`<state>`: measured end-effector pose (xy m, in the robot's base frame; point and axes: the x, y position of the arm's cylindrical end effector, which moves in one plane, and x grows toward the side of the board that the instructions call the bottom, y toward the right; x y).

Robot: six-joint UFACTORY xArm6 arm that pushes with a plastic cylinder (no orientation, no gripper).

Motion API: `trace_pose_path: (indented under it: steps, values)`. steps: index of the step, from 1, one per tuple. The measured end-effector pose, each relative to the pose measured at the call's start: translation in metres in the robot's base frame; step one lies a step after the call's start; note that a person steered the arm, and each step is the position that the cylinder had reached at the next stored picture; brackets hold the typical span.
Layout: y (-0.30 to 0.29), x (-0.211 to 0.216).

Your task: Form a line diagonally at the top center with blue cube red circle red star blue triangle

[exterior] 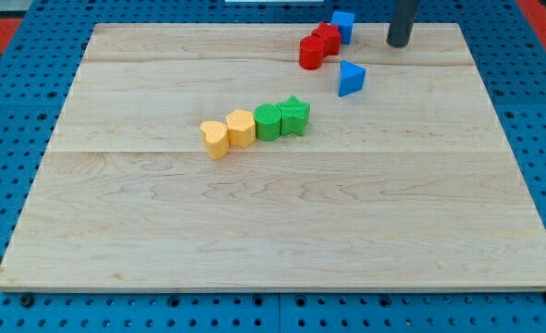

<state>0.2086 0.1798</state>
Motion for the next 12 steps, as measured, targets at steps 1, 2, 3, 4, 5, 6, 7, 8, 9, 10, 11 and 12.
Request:
trace_pose_path:
  steps: [1, 2, 3, 4, 5, 6, 7, 8, 9, 10, 11, 12]
  values:
    - [-0.024, -0.017]
    - [-0.076, -0.016]
    - [-0.157, -0.015]
    - [-0.164, -0.001]
    - [-0.138, -0.014]
    - [-0.101, 0.006]
    - [-0.073, 0.077]
    - [-0.066, 0.091]
    - [-0.070, 0.091]
    - [-0.088, 0.131]
    - [-0.109, 0.179]
    - [-0.087, 0.181]
